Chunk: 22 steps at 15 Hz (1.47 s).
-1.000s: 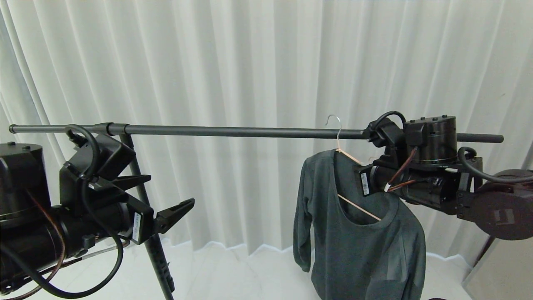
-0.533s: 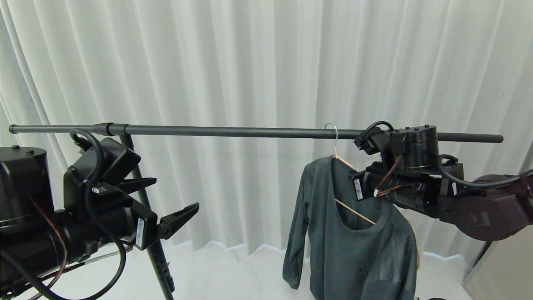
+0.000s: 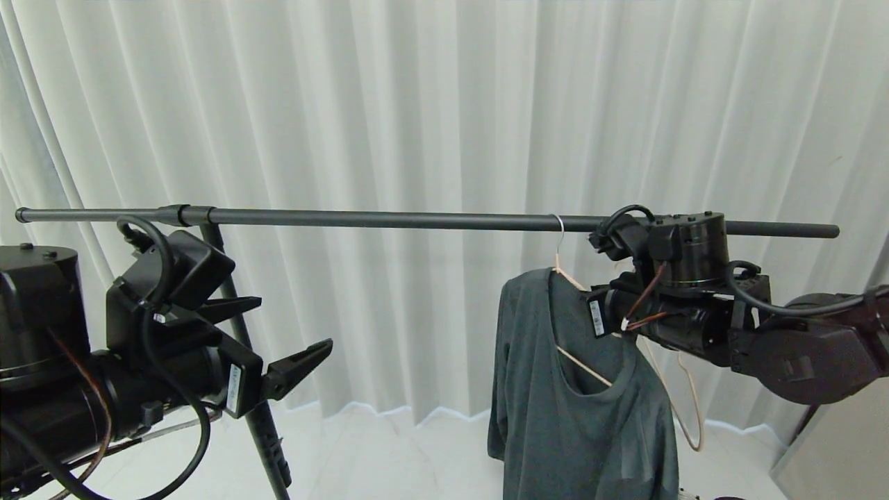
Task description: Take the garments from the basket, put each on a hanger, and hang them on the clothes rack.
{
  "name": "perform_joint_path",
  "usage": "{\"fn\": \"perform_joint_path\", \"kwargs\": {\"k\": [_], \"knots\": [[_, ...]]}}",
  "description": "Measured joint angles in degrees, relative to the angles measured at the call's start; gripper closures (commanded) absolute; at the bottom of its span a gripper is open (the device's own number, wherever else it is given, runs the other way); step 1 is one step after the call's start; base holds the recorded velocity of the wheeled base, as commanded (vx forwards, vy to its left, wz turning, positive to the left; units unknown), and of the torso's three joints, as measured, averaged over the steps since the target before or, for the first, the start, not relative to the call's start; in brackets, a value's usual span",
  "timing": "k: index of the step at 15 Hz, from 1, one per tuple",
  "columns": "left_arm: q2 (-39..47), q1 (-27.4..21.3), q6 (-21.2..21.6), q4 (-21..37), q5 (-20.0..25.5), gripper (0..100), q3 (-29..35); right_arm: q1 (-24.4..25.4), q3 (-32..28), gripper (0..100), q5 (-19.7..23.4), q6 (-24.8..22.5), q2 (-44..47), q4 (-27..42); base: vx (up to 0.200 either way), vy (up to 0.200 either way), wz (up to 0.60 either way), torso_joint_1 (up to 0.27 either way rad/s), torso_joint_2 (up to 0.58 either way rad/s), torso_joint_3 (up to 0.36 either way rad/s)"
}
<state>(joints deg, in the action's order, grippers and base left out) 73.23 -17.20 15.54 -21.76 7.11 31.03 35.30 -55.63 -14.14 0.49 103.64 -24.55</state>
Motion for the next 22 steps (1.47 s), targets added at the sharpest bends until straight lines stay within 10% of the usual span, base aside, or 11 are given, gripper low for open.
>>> {"fn": "perform_joint_path", "kwargs": {"k": [10, 22], "knots": [[-0.18, 3.82, -0.06, -0.05, -6.42, 0, -3.16, -0.8, 5.16, 0, -0.37, -1.6, -14.86, 1.23, 0.0, 0.0, 0.0, 0.0, 0.0, 0.0], [-3.83, 10.53, -0.41, -0.02, -9.67, 0, -12.79, -21.97, 17.87, 0, -5.91, -17.21, -27.19, 1.18, -0.15, 0.0, 0.0, 0.001, 0.0, 0.002]]}}
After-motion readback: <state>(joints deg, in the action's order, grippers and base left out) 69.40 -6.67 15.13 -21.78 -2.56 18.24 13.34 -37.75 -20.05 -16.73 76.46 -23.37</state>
